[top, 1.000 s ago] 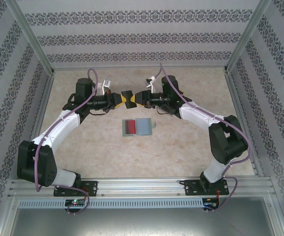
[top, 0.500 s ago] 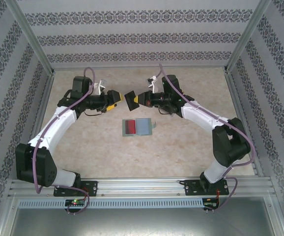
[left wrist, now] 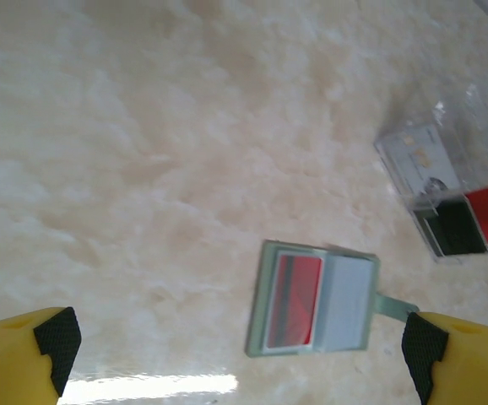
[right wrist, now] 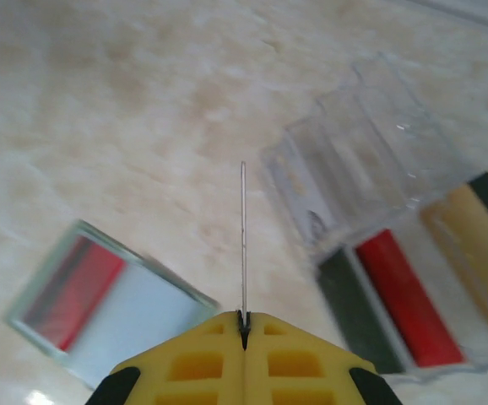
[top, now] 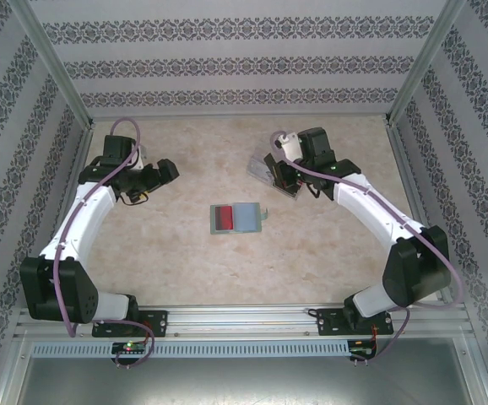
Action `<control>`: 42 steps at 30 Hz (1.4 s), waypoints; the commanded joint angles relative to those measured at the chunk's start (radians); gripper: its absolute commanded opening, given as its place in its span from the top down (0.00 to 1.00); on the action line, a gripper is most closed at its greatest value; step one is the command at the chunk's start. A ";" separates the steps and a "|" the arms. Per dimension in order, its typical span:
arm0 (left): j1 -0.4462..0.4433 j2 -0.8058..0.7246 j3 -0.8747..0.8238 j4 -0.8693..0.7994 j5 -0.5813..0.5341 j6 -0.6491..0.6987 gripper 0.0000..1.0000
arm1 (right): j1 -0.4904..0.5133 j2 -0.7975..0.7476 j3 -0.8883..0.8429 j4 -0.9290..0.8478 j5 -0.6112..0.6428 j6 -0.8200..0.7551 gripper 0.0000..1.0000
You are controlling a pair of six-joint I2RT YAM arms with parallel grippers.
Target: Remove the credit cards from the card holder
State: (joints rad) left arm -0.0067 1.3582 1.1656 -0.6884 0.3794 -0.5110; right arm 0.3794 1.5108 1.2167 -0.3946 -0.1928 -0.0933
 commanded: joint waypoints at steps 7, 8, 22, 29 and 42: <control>0.010 -0.039 0.002 -0.039 -0.032 0.052 0.00 | -0.063 0.191 0.152 -0.196 -0.018 -0.421 1.00; 0.010 -0.042 0.000 -0.039 -0.039 0.054 0.00 | -0.068 0.213 0.171 -0.214 -0.030 -0.437 1.00; 0.011 -0.001 -0.012 -0.021 0.002 0.049 0.00 | -0.106 0.376 0.223 -0.220 0.019 -0.502 1.00; 0.010 0.010 -0.010 -0.025 0.000 0.052 0.00 | -0.110 0.393 0.228 -0.217 0.032 -0.491 1.00; 0.010 0.024 -0.005 -0.025 0.002 0.055 0.00 | -0.127 0.346 0.225 -0.203 -0.007 -0.467 1.00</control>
State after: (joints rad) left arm 0.0002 1.3758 1.1606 -0.6937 0.3660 -0.4778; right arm 0.2634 1.8999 1.4231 -0.6029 -0.1734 -0.5720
